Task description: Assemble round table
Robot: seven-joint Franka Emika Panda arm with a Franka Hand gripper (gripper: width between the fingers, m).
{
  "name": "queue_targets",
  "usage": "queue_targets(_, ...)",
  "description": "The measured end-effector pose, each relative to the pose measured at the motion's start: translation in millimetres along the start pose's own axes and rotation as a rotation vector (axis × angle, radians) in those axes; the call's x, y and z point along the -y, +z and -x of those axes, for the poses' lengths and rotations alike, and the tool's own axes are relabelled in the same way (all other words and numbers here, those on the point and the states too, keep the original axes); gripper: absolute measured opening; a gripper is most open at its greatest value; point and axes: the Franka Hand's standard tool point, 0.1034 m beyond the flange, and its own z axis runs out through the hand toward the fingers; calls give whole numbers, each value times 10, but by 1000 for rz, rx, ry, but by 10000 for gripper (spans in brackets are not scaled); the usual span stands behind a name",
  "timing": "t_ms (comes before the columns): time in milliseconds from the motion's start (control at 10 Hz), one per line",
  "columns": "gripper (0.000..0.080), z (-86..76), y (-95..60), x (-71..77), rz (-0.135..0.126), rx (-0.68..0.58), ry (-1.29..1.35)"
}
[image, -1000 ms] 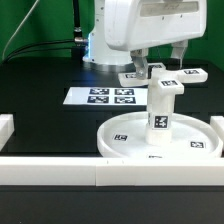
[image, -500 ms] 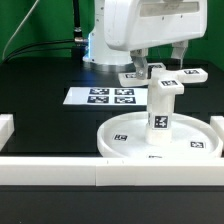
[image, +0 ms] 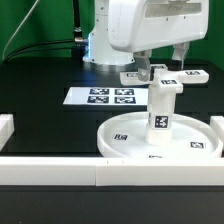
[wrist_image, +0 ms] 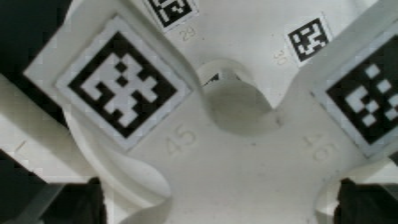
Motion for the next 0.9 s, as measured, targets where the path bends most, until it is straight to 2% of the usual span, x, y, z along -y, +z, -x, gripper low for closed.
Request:
queue_targets(400, 649, 4, 1, -3, 0, 0, 18)
queue_targets(600, 364, 2, -23, -3, 0, -3, 19)
queue_targets(700, 364, 4, -26, -3, 0, -4, 19)
queue_targets(900, 79, 10, -17, -4, 0, -2, 29)
